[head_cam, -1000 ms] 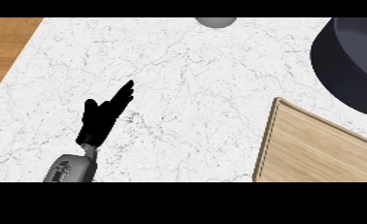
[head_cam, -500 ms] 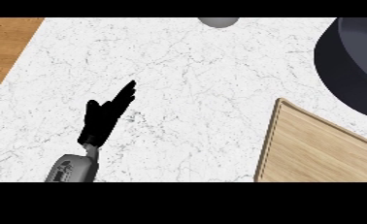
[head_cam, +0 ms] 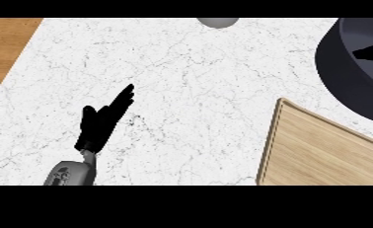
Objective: Pick the tomato from the tray and place it in the pot
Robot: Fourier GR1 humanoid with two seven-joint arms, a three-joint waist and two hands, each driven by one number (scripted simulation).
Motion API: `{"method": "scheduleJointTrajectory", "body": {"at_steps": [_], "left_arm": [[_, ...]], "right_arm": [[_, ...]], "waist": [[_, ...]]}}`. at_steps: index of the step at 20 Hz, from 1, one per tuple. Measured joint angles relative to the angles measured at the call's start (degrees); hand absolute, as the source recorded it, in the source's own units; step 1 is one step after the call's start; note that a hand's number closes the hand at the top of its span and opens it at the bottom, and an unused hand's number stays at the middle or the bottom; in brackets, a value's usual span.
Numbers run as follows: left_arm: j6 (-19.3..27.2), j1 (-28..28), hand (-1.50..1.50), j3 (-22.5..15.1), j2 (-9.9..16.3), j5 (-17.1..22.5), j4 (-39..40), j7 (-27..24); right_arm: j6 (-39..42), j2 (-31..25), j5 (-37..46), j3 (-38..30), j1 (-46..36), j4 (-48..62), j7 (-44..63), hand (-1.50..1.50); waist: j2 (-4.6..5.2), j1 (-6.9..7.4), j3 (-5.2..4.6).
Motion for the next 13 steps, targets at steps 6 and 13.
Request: {"method": "scheduleJointTrajectory", "body": {"at_steps": [6, 13], "left_arm": [[0.4, 0.1, 0.0, 0.4, -0.1, 0.2, -0.4, 0.7], [0.5, 0.6, 0.0, 0.8, 0.1, 0.1, -1.0, 1.1]], "right_arm": [[-9.8, -2.8, -8.5, -10.3, -0.2, -1.1, -5.0, -1.5], [-13.6, -7.6, -16.3, -19.8, 3.3, -1.2, -12.7, -1.5]], "waist": [[-0.14, -0.71, -0.07], [-0.38, -1.36, -0.15]]}}
